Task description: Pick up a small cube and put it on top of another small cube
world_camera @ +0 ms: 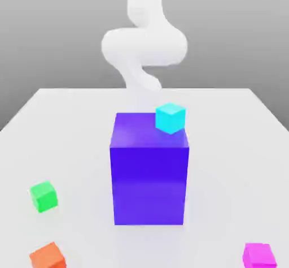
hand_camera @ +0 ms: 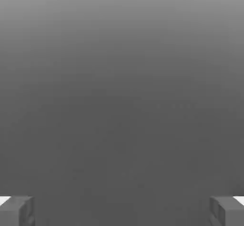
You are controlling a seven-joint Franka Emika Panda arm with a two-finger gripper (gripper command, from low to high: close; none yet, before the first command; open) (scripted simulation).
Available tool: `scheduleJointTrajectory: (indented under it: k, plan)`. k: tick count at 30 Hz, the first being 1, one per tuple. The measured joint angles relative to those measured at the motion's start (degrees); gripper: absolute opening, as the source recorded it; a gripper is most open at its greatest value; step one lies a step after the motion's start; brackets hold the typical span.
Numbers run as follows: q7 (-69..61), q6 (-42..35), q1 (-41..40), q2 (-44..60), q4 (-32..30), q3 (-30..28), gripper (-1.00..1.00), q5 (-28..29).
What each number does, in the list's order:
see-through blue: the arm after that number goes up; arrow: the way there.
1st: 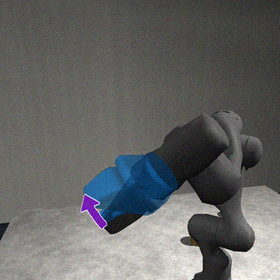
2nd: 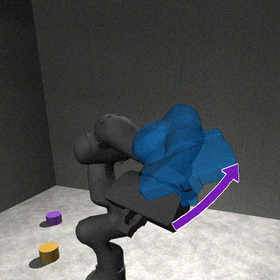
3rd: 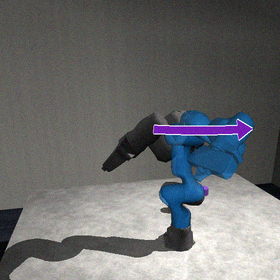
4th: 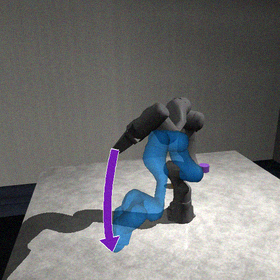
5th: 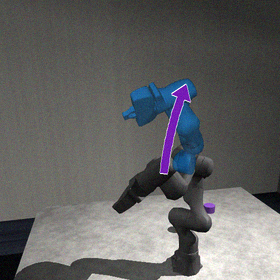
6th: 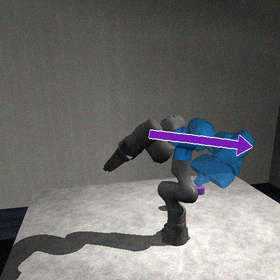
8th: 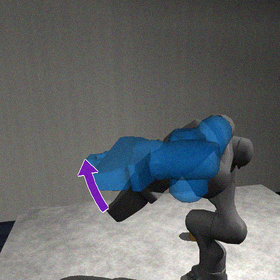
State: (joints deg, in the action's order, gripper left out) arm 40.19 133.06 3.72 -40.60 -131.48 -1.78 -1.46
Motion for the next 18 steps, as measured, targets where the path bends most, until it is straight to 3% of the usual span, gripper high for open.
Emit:
scheduleJointTrajectory:
  k: [9, 18]
  plan:
    - [-21.5, 4.5, 11.4, 19.2, 1.1, -4.5, 0.00, -6.4]
    - [-41.3, 9.1, 17.7, 37.8, 2.2, -3.3, 0.00, -11.1]
